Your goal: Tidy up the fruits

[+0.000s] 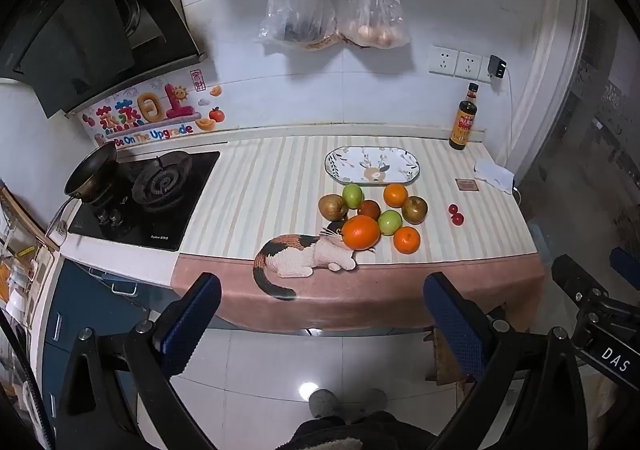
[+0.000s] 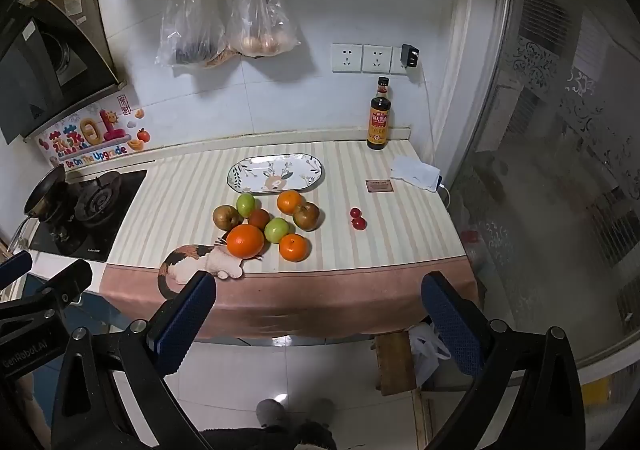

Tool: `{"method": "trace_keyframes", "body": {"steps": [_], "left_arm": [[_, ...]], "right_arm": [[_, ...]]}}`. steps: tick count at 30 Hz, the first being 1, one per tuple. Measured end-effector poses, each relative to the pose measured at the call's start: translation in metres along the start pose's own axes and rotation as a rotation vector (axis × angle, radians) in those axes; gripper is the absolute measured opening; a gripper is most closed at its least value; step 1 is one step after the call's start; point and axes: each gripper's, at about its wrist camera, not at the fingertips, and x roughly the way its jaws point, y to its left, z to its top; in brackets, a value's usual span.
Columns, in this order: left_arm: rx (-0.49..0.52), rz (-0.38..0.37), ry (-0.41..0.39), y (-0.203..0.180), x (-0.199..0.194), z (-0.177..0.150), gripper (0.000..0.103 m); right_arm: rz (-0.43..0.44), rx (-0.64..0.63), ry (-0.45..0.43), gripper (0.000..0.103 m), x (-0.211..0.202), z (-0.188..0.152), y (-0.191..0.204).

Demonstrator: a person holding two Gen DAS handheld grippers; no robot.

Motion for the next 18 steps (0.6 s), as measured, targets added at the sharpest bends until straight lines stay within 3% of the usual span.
{"method": "trace_keyframes", "body": {"steps": [18], "left_arm": [[-0.009, -0.009, -0.016, 0.0004, -0.0012, -0.001, 0.103]], "right_arm": [[0.008, -0.002, 0.003, 0.103, -0.0055, -0.0005, 0.0001]]}}
